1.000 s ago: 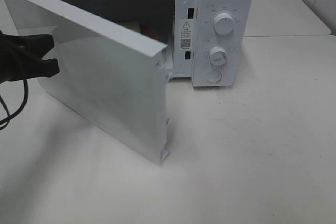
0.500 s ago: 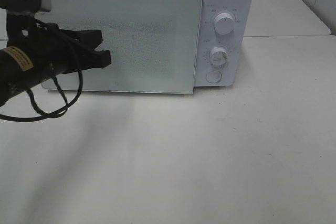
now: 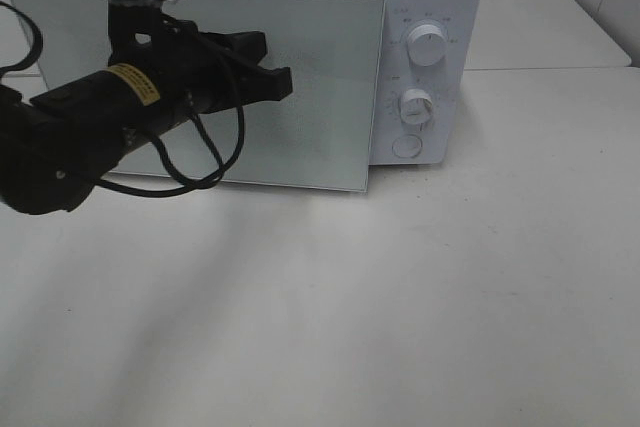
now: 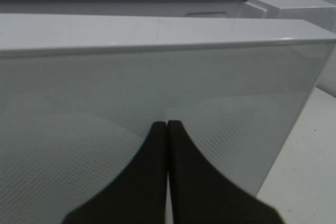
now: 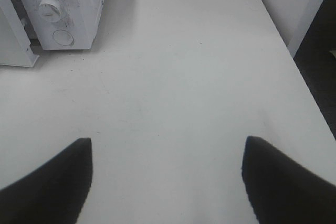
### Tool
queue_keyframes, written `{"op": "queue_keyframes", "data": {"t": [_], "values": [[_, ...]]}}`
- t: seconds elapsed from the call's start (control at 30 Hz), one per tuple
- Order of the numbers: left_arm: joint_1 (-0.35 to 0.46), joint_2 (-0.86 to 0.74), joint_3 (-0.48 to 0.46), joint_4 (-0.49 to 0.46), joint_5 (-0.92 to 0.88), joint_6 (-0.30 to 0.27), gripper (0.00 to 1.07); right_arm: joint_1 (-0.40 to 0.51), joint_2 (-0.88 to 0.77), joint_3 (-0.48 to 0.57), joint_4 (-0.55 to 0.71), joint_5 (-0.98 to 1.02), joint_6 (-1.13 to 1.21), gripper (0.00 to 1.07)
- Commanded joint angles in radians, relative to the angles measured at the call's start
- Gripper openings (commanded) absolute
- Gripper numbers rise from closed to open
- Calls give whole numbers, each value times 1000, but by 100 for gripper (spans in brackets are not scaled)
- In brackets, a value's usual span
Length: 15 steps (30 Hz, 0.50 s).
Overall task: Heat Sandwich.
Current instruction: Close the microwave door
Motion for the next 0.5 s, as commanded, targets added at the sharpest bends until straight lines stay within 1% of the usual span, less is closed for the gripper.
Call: {"op": "queue_keyframes", "data": {"t": [0.03,0.17,0.2,0.27,0.33,0.47,0.5], "values": [[-35,35,-67,-11,42,14,0,-6,-28,1,-1,-7,0,76],[-52,63,-111,-14,73,34,0,-6,-28,1,-2,-7,1,76],[-59,80,-139,-16,91,34,0,-6,-28,1,-2,-7,1,76],[-59,90,-152,-17,100,34,0,-6,-28,1,-2,-7,1,76],[-62,116,-199,-21,120,34,0,-6,-28,1,-5,-7,7,76],[-62,136,-237,-21,128,34,0,-6,-28,1,-5,-7,6,76],[-62,146,-262,-21,150,36,0,-6,-28,1,-5,-7,6,76]]}}
